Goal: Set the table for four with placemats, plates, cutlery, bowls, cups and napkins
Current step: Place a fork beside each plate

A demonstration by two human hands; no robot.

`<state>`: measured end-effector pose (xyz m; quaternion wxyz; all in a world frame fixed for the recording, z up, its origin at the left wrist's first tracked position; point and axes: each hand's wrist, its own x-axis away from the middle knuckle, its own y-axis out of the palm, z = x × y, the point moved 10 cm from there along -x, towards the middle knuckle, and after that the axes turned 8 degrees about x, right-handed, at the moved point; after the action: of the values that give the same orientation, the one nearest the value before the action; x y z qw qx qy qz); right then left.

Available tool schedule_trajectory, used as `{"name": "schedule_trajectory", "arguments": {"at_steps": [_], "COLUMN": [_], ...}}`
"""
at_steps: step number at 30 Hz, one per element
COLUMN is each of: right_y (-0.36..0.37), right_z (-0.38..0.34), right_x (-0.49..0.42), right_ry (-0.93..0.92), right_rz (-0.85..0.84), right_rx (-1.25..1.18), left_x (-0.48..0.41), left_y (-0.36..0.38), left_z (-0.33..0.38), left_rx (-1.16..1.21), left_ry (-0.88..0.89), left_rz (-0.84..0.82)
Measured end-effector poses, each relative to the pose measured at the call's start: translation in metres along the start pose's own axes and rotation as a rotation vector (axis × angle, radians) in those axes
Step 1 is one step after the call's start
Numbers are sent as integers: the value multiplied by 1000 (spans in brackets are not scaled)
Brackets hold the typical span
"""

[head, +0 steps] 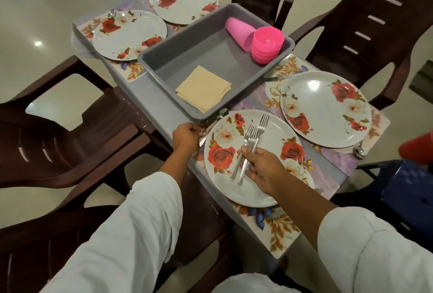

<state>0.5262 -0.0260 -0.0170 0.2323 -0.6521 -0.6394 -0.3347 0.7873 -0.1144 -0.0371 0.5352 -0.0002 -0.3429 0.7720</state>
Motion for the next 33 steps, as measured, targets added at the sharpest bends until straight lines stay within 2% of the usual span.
{"name": "schedule_trajectory", "arguments": {"at_steps": [5,18,25,27,30,33], "right_y": [-10,-24,-30,-32,-38,-47], "right_z": [1,7,9,7,2,-2], "right_x": [-1,1,7,10,18,25], "right_ry": [-6,13,29,27,5,-21], "right_rz": [46,71,51,38,31,41], "right_rx": [51,17,-59,-90,-125,-142], "left_x": [-3,15,71,101,139,162], "left_y": [12,5,-2,19,70,92], "left_z": [9,11,42,55,62,60], "left_rx": [-23,-35,90,179,300,365], "left_ry": [66,41,175,182,154,104], "left_rz": [-26,112,231,107,-233,-372]}}
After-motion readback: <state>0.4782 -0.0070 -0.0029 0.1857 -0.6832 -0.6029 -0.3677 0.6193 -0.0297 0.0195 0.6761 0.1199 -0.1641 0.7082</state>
